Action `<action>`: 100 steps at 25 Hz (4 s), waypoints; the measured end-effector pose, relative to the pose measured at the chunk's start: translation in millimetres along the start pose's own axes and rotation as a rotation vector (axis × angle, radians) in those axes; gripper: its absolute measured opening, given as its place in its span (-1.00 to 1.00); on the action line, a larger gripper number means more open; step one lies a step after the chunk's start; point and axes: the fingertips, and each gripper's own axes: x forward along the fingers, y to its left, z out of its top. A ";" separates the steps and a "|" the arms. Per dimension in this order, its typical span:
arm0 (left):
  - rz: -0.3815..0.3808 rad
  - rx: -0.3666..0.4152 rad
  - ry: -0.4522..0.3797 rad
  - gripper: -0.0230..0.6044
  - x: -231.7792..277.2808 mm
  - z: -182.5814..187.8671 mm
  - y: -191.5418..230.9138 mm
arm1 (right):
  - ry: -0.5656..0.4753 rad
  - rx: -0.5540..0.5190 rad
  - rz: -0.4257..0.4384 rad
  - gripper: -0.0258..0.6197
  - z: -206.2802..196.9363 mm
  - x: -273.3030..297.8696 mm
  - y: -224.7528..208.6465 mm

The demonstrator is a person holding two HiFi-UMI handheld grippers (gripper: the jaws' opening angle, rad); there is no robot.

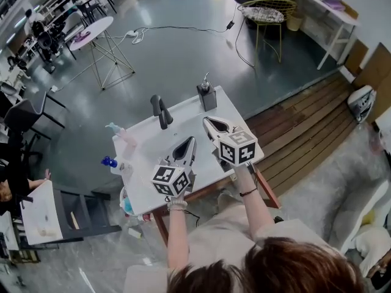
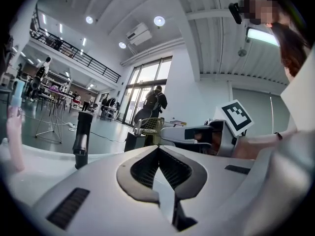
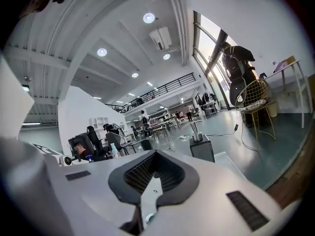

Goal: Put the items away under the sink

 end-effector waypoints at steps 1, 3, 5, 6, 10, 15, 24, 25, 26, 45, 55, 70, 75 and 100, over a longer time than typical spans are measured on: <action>-0.001 -0.002 0.002 -0.93 5.8 0.1 2.8 | 0.003 0.001 -0.001 -0.87 1.2 4.1 -5.0; -0.002 -0.011 0.007 -0.93 17.3 -0.5 7.6 | 0.010 0.001 -0.007 -0.87 4.1 10.9 -15.9; -0.002 -0.022 0.014 -0.93 27.7 -1.8 11.4 | 0.019 -0.002 -0.015 -0.87 6.2 15.8 -26.7; -0.001 -0.028 0.017 -0.93 32.4 -2.8 13.3 | 0.024 -0.004 -0.020 -0.87 6.2 18.0 -32.1; 0.003 -0.052 0.032 -0.93 47.7 -8.4 19.1 | 0.050 -0.002 -0.039 -0.87 1.4 25.3 -52.0; 0.017 -0.068 0.048 -0.93 62.6 -11.5 26.4 | 0.079 -0.014 -0.082 -0.86 -2.0 34.3 -74.4; 0.079 -0.088 0.060 -0.93 79.9 -14.5 43.0 | 0.102 -0.056 -0.099 -0.84 -2.6 50.7 -102.1; 0.083 -0.088 0.059 -0.93 81.8 -14.7 44.3 | 0.098 -0.064 -0.108 -0.79 -1.6 53.4 -105.8; 0.088 -0.087 0.061 -0.93 83.0 -15.3 46.0 | 0.095 -0.064 -0.114 -0.65 -1.3 56.2 -108.4; 0.058 -0.113 0.088 -0.93 94.9 -19.9 69.2 | 0.123 -0.119 -0.249 0.12 -16.2 97.8 -121.0; 0.055 -0.109 0.096 -0.93 99.4 -18.2 76.3 | 0.120 -0.122 -0.308 0.15 -22.6 114.5 -127.7; 0.061 -0.116 0.126 -0.93 99.4 -25.8 85.0 | 0.099 -0.114 -0.385 0.15 -28.2 124.7 -138.3; 0.072 -0.112 0.130 -0.93 97.6 -25.1 86.5 | 0.113 -0.139 -0.374 0.12 -28.9 124.8 -138.5; 0.089 -0.080 0.097 -0.93 85.5 -16.3 59.7 | 0.074 -0.050 -0.277 0.07 -7.1 88.6 -131.9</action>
